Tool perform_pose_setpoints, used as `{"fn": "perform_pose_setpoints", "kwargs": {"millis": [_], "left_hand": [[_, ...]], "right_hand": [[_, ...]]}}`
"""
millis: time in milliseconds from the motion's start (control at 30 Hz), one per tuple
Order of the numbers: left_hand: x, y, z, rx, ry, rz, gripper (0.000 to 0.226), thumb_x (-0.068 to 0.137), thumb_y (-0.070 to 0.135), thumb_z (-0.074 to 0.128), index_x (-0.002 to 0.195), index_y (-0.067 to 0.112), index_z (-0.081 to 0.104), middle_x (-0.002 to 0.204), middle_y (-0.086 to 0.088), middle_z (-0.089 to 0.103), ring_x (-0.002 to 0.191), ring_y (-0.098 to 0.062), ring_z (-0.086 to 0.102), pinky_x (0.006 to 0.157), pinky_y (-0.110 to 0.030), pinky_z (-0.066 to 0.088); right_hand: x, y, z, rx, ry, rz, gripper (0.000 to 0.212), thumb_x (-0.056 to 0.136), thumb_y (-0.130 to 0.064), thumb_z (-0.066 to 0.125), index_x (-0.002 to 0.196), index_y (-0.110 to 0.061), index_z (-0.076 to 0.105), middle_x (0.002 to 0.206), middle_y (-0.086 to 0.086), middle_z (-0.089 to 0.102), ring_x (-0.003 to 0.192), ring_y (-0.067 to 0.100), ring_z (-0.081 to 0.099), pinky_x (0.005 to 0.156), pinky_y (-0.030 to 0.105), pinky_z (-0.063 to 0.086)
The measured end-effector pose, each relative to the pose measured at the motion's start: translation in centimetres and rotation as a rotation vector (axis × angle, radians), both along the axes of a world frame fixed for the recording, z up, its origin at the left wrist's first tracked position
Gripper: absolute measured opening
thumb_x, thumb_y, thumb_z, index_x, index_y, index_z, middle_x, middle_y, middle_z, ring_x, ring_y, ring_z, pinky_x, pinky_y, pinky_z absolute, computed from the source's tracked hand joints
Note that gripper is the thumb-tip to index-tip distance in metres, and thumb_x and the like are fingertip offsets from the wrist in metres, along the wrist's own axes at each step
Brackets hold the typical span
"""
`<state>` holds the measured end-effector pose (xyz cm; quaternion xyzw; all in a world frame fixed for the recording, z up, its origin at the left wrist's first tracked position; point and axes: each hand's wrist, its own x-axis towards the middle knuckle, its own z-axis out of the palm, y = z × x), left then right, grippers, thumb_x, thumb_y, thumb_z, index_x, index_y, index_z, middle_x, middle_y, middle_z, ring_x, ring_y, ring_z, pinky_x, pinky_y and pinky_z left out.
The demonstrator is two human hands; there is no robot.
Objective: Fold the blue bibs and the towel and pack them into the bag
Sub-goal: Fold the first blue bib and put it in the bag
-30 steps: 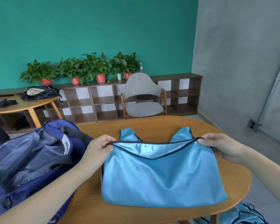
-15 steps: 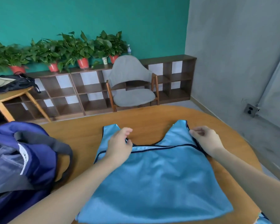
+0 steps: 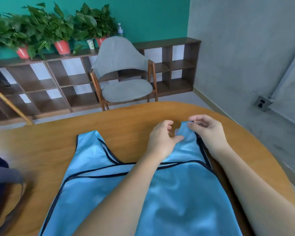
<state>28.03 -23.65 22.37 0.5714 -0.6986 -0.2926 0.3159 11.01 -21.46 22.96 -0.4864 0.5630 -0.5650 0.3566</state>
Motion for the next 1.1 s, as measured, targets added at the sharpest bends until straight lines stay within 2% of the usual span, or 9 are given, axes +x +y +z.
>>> {"fn": "perform_pose_setpoints", "kwargs": {"millis": [133, 267, 367, 500, 600, 667, 833, 967, 1100], "left_hand": [[0.2, 0.0, 0.0, -0.011, 0.055, -0.041, 0.074, 0.077, 0.041, 0.084, 0.142, 0.030, 0.051, 0.128, 0.010, 0.061, 0.114, -0.014, 0.057, 0.102, -0.038, 0.048], [0.6, 0.5, 0.9, 0.002, 0.296, -0.035, 0.058, 0.085, 0.033, 0.080, 0.138, 0.033, 0.054, 0.116, 0.016, 0.066, 0.088, -0.003, 0.065, 0.084, -0.021, 0.053], [0.9, 0.7, 1.3, 0.033, 0.384, -0.014, 0.047, 0.089, 0.037, 0.075, 0.133, 0.035, 0.057, 0.109, 0.014, 0.069, 0.086, -0.002, 0.067, 0.078, -0.016, 0.051], [0.9, 0.8, 1.5, 0.104, 0.461, -0.043, 0.037, 0.096, 0.042, 0.065, 0.132, 0.033, 0.059, 0.111, 0.008, 0.070, 0.104, -0.006, 0.066, 0.095, -0.028, 0.051], [0.5, 1.0, 1.8, 0.159, 0.514, -0.035, 0.031, 0.101, 0.035, 0.060, 0.131, 0.029, 0.061, 0.110, 0.007, 0.070, 0.105, -0.007, 0.065, 0.096, -0.027, 0.050], [0.1, 1.2, 2.0, 0.284, 0.695, -0.040, 0.028, 0.101, 0.027, 0.062, 0.129, 0.024, 0.063, 0.110, 0.001, 0.071, 0.101, -0.012, 0.068, 0.094, -0.032, 0.054], [0.2, 1.1, 2.6, 0.419, 1.082, -0.061, 0.039, 0.091, 0.000, 0.070, 0.128, 0.013, 0.064, 0.116, -0.019, 0.072, 0.107, -0.030, 0.071, 0.091, -0.039, 0.058], [0.0, 1.4, 2.9, 0.468, 1.109, -0.111, 0.043, 0.091, -0.001, 0.070, 0.130, 0.014, 0.063, 0.121, -0.017, 0.071, 0.112, -0.029, 0.070, 0.088, -0.039, 0.059], [-0.2, 1.4, 3.1, 0.468, 1.198, -0.113, 0.045, 0.091, -0.003, 0.067, 0.132, 0.015, 0.062, 0.121, -0.016, 0.071, 0.114, -0.031, 0.069, 0.100, -0.045, 0.055]], "right_hand": [[-0.7, 0.4, 0.0, -0.072, -0.217, 0.100, 0.022, 0.091, 0.004, 0.066, 0.081, -0.015, 0.067, 0.079, 0.001, 0.065, 0.073, 0.013, 0.061, 0.070, 0.025, 0.051], [-0.4, 0.2, 0.4, -0.052, -0.434, 0.182, 0.028, 0.093, 0.011, 0.055, 0.079, -0.012, 0.061, 0.084, 0.010, 0.062, 0.083, 0.022, 0.063, 0.086, 0.039, 0.053], [-0.3, 0.3, 0.6, -0.063, -0.492, 0.239, 0.028, 0.093, 0.011, 0.051, 0.081, -0.012, 0.059, 0.084, 0.015, 0.056, 0.081, 0.027, 0.057, 0.078, 0.039, 0.049], [-0.3, 0.5, 1.1, -0.072, -0.627, 0.238, 0.032, 0.093, 0.011, 0.046, 0.076, -0.014, 0.055, 0.072, 0.007, 0.049, 0.067, 0.018, 0.049, 0.065, 0.028, 0.045], [-0.1, 0.4, 1.2, -0.054, -0.727, 0.253, 0.031, 0.091, 0.010, 0.046, 0.073, -0.015, 0.053, 0.074, 0.007, 0.047, 0.072, 0.020, 0.048, 0.077, 0.033, 0.043], [-0.2, 0.3, 1.1, -0.035, -0.742, 0.264, 0.026, 0.087, 0.008, 0.047, 0.074, -0.014, 0.049, 0.078, 0.008, 0.045, 0.077, 0.022, 0.048, 0.084, 0.036, 0.041], [-0.2, 0.6, 1.5, -0.037, -0.748, 0.244, 0.028, 0.088, 0.010, 0.044, 0.074, -0.014, 0.047, 0.075, 0.005, 0.044, 0.072, 0.018, 0.047, 0.074, 0.030, 0.043], [0.2, 0.8, 1.8, -0.035, -0.753, 0.286, 0.029, 0.090, 0.011, 0.044, 0.075, -0.014, 0.049, 0.076, 0.006, 0.051, 0.075, 0.020, 0.056, 0.072, 0.027, 0.052], [0.3, 1.0, 2.0, -0.016, -0.720, 0.288, 0.027, 0.092, 0.009, 0.046, 0.078, -0.014, 0.052, 0.081, 0.008, 0.057, 0.078, 0.019, 0.061, 0.073, 0.027, 0.055]]}}
